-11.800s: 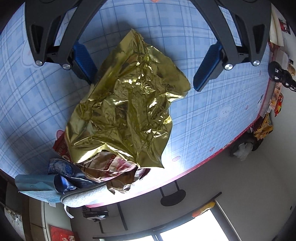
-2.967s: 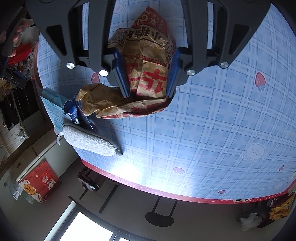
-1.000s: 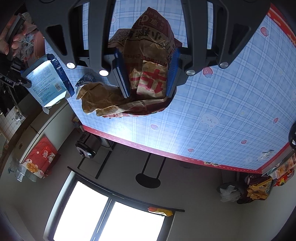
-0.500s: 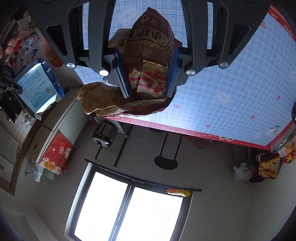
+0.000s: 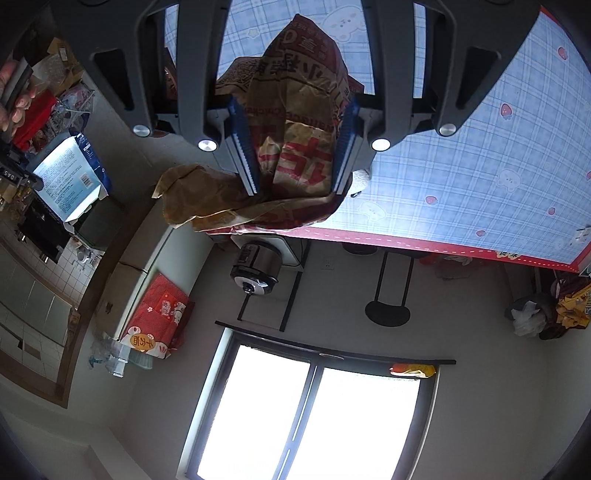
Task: Collect trash
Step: 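Carry the box into the brown pot and open the right tool while the left tool holds the bag, then lower the brown paper bag into the brown pot and open the left tool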
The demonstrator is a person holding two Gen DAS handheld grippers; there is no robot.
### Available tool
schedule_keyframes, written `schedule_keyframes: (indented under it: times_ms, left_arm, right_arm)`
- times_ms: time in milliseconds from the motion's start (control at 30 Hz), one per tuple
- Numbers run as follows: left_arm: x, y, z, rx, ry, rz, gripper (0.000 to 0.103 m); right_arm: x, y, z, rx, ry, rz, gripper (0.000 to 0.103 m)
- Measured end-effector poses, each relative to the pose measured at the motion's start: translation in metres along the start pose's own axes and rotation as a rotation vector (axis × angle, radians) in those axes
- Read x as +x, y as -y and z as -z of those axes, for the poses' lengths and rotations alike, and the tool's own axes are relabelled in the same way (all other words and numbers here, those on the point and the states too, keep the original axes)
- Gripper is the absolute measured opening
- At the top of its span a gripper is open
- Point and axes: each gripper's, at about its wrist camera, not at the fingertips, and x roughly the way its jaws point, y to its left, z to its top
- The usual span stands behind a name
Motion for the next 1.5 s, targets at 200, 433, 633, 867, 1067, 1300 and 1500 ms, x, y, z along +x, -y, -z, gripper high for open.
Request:
schedule_keyframes:
  times_ms: [200, 433, 633, 867, 1067, 1300, 1500]
  left_arm:
    - [0.003, 0.027, 0.004, 0.013, 0.003, -0.012, 0.042]
    - [0.007, 0.042, 0.004, 0.032, 0.0, -0.017, 0.042]
    - [0.014, 0.047, -0.005, 0.069, -0.001, 0.011, 0.043]
    - [0.023, 0.069, -0.01, 0.125, -0.01, 0.084, 0.043]
    - [0.037, 0.112, -0.007, 0.197, -0.038, 0.175, 0.043]
    - [0.062, 0.195, -0.002, 0.299, -0.067, 0.316, 0.043]
    - [0.092, 0.281, 0.014, 0.362, -0.106, 0.426, 0.043]
  right_arm:
    - [0.015, 0.036, -0.015, 0.006, -0.006, 0.034, 0.035]
    - [0.02, 0.039, -0.026, 0.011, 0.035, 0.016, 0.074]
    - [0.003, 0.034, -0.03, -0.031, 0.07, 0.111, 0.097]
    - [-0.018, 0.039, -0.024, -0.009, 0.046, 0.156, 0.097]
    - [-0.037, 0.044, -0.016, 0.006, 0.036, 0.177, 0.097]
    - [-0.06, 0.061, -0.007, -0.004, 0.032, 0.227, 0.097]
    - [-0.076, 0.093, -0.002, 0.002, 0.022, 0.28, 0.097]
